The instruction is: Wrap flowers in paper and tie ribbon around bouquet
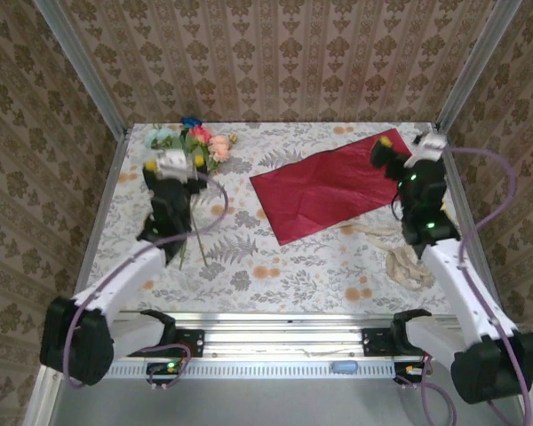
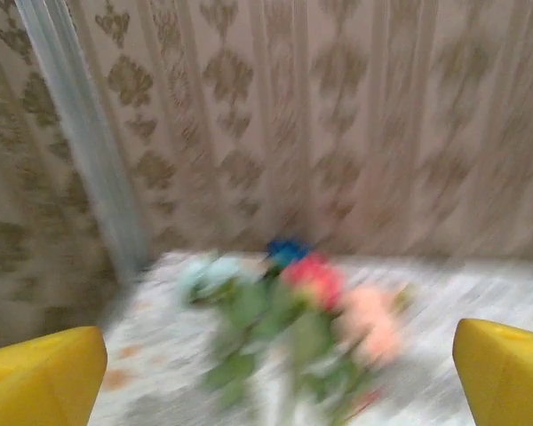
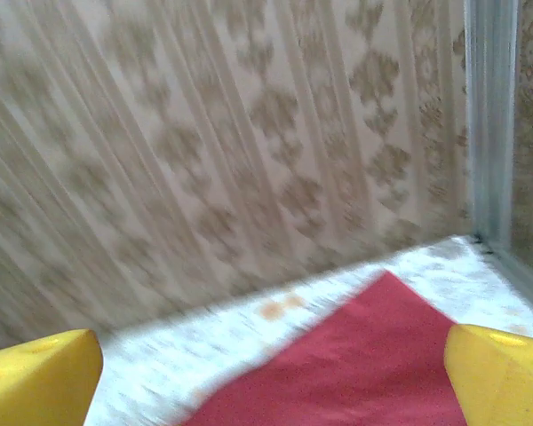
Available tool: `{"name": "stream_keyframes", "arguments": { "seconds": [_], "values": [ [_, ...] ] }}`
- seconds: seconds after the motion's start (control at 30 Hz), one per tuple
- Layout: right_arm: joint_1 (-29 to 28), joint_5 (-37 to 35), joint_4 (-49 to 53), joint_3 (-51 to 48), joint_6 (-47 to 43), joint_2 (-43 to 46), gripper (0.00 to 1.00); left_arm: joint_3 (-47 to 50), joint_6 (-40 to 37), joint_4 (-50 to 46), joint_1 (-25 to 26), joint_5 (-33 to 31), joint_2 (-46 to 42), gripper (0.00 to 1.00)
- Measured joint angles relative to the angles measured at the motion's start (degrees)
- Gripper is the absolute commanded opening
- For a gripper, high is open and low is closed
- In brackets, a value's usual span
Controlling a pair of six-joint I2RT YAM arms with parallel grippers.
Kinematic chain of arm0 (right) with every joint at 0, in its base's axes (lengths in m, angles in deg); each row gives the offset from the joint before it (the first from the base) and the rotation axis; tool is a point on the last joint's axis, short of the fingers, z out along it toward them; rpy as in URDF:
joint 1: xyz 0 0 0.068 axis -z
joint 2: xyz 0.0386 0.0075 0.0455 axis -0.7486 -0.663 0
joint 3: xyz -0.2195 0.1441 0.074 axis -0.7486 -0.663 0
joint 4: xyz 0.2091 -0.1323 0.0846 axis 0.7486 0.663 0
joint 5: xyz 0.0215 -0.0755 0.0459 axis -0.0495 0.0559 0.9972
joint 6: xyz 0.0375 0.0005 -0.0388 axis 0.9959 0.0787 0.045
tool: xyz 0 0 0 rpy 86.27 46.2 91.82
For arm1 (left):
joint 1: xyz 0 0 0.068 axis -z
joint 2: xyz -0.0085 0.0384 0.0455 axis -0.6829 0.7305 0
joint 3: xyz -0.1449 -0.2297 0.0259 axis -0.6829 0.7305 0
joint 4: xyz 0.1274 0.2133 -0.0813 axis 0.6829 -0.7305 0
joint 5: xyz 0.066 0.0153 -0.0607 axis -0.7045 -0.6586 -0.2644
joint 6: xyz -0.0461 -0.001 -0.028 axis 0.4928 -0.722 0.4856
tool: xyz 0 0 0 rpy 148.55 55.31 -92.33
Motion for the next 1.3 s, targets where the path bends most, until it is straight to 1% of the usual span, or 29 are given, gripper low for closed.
{"name": "stream_keyframes", "arguments": {
  "seconds": [0.03, 0.1, 0.13, 0.17, 0.2, 0.27, 0.33, 0.37, 0.4, 0.47, 0.53, 0.63, 0.77, 0.83, 1.0, 1.07, 1.2, 1.23, 1.3],
  "values": [
    [0.6, 1.9, 1.3, 2.3, 3.4, 0.8, 1.00, -3.3, 4.7, -2.5, -1.9, 4.0, -0.4, 1.00],
    [1.2, 6.4, 5.0, 4.4, 8.9, 1.8, 1.00, -7.2, 16.4, -6.6, -7.3, 13.9, -0.2, 0.91],
    [0.4, 7.0, 8.3, 5.7, 10.6, 0.8, 1.00, -8.2, 20.0, -8.7, -8.8, 16.8, 0.7, 0.87],
    [-1.7, 6.8, 13.4, 8.1, 12.0, -1.6, 0.95, -9.4, 23.9, -11.8, -9.1, 19.6, 2.8, 0.80],
    [-5.0, 6.1, 18.4, 11.0, 12.7, -5.4, 0.90, -10.3, 27.1, -14.6, -8.3, 22.2, 5.2, 0.71],
    [-11.9, 5.7, 25.6, 16.2, 13.2, -13.6, 0.82, -10.6, 31.5, -19.0, -5.0, 27.0, 10.9, 0.53],
    [-18.0, 5.7, 31.8, 20.4, 13.0, -23.7, 0.74, -9.8, 35.5, -23.1, -1.6, 31.5, 16.2, 0.38],
    [-20.5, 5.8, 34.8, 22.1, 12.8, -28.5, 0.69, -8.9, 37.5, -24.6, 0.2, 33.6, 18.3, 0.34],
    [-22.9, 5.8, 38.1, 24.0, 12.4, -34.2, 0.67, -7.7, 39.4, -25.7, 1.8, 35.3, 19.8, 0.30],
    [-26.4, 5.7, 42.4, 26.5, 11.7, -42.3, 0.63, -5.3, 42.5, -26.8, 4.2, 37.8, 21.0, 0.24],
    [-29.0, 5.7, 45.7, 28.6, 11.0, -49.1, 0.62, -3.5, 44.9, -27.1, 5.8, 39.4, 21.1, 0.17],
    [-31.3, 5.8, 49.2, 32.3, 10.3, -55.8, 0.62, -2.0, 48.2, -26.9, 6.5, 41.4, 21.1, 0.16],
    [-33.4, 5.6, 51.1, 40.3, 9.3, -63.0, 0.69, -1.3, 49.8, -26.8, 5.7, 42.6, 21.0, 0.16],
    [-34.2, 5.2, 51.4, 43.9, 9.2, -65.8, 0.71, -0.3, 50.1, -26.7, 5.2, 43.1, 20.4, 0.16],
    [-35.2, 4.6, 52.7, 51.1, 9.0, -72.5, 0.68, 4.0, 51.1, -27.2, 1.0, 44.3, 16.4, 0.15],
    [-35.3, 4.5, 53.4, 53.4, 8.9, -75.1, 0.66, 5.3, 51.1, -27.7, -0.7, 44.7, 14.6, 0.15],
    [-35.3, 4.4, 54.4, 56.8, 8.5, -78.3, 0.56, 6.8, 51.1, -28.9, -2.5, 45.5, 11.0, 0.15],
    [-35.3, 4.3, 54.7, 57.4, 8.4, -78.5, 0.52, 7.2, 51.1, -29.1, -2.7, 45.8, 10.2, 0.14],
    [-35.3, 4.2, 54.9, 58.2, 8.3, -78.8, 0.42, 8.1, 51.1, -29.4, -3.2, 46.3, 8.7, 0.13]
  ]
}}
